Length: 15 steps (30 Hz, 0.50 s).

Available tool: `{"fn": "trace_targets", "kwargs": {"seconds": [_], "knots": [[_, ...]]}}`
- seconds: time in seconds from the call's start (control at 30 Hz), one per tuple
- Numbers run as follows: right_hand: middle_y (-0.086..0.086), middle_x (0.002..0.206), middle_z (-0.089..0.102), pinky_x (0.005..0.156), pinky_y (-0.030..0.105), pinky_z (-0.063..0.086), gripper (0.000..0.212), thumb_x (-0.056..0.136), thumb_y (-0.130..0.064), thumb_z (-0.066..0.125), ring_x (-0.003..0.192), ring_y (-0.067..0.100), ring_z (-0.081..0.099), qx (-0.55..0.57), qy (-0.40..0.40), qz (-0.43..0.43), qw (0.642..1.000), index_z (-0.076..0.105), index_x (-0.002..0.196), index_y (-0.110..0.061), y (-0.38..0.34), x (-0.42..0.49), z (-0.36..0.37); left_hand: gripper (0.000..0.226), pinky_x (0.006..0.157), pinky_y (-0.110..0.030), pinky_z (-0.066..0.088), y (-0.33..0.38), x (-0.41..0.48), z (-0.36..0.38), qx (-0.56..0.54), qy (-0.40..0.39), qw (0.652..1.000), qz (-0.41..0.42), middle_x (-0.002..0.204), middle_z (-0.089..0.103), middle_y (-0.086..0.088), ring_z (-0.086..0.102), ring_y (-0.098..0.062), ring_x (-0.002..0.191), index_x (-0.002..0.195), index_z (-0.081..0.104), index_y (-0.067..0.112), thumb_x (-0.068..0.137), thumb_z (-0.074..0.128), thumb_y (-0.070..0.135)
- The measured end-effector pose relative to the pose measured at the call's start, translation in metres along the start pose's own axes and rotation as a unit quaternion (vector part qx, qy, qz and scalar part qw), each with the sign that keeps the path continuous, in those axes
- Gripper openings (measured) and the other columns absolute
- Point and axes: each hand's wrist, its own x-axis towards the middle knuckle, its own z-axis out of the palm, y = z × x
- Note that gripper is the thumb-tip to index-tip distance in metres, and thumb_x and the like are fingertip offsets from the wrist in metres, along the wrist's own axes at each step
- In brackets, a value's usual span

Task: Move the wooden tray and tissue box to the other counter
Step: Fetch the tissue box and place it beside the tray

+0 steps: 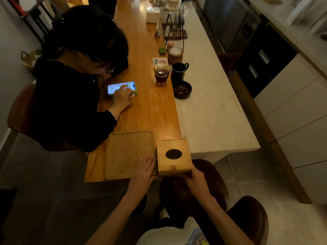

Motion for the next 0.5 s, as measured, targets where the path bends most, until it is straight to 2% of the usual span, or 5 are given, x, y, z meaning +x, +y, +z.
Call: {"fn": "trace_targets", "kwargs": {"seconds": [0.17,0.33,0.5], "knots": [[-0.023,0.115,0.064,0.097,0.011,0.047,0.049,0.091,-0.009,0.068,0.11,-0.015,0.057,0.002,0.006,0.0,1.0,0.055,0.137,-0.016,-0.0022,0.0002,-0.001,0.073,0.121,-0.034,-0.002,0.0008,0.0004,0.0001,0.006,0.009,1.0,0.018,0.154,0.036,-0.008,0.03,-0.021,0.144,0.145,0.042,0.01,0.08,0.076,0.019],[-0.03,0.108,0.06,0.088,0.0,0.041,0.048,0.09,-0.006,0.067,0.103,-0.024,0.054,-0.006,0.007,0.0,1.0,0.054,0.135,-0.016,-0.0053,-0.0011,-0.0019,0.072,0.122,-0.031,-0.001,-0.0008,-0.0011,0.0016,0.005,0.007,1.0,0.018,0.155,0.036,-0.008,0.028,-0.02,0.144,0.145,0.042,0.01,0.081,0.075,0.018],[-0.031,0.111,0.059,0.091,0.003,0.042,0.049,0.091,-0.008,0.067,0.106,-0.023,0.054,-0.014,0.009,0.003,1.0,0.053,0.137,-0.015,-0.006,-0.0027,-0.0001,0.071,0.122,-0.032,-0.001,-0.001,-0.0004,0.0027,0.001,0.013,1.0,0.019,0.154,0.036,-0.008,0.028,-0.02,0.144,0.144,0.042,0.01,0.082,0.074,0.017]]}}
